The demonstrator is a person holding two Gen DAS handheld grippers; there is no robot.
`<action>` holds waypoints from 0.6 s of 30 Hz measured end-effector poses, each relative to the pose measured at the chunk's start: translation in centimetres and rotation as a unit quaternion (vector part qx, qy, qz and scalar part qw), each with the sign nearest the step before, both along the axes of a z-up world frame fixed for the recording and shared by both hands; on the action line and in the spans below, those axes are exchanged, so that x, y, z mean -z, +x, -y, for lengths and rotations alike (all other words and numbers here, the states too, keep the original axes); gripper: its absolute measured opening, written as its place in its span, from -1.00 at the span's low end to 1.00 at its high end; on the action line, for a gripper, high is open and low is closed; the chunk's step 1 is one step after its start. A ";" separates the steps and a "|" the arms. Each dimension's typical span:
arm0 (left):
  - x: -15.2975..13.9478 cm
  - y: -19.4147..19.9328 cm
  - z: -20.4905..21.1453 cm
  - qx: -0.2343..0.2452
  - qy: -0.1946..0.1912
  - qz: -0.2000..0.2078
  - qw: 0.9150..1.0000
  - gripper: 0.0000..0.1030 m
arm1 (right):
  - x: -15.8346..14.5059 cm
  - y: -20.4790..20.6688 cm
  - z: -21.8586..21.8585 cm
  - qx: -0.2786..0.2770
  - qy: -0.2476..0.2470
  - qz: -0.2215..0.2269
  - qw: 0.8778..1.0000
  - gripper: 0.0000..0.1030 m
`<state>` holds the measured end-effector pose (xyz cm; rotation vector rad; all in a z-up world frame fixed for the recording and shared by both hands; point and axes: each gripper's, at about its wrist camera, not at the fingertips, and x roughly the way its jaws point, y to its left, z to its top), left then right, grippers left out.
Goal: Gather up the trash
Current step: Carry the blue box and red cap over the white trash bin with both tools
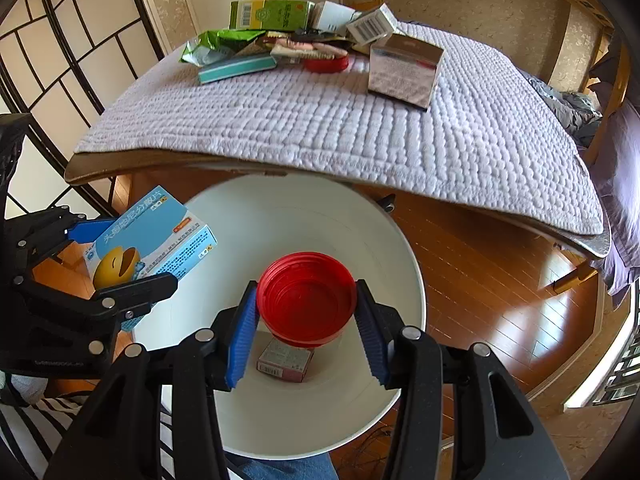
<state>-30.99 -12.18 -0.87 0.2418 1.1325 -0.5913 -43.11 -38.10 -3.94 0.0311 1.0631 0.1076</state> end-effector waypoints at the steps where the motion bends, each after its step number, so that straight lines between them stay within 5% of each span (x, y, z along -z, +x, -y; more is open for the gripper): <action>1: 0.3 -0.1 0.0 -0.002 0.003 -0.004 1.000 0.56 | 0.2 0.0 0.0 0.000 0.001 -0.002 1.000 -0.10; 18: 3.0 -0.3 0.7 -0.006 0.026 -0.030 0.999 0.56 | 2.9 1.1 0.4 0.011 0.005 -0.032 0.999 -0.10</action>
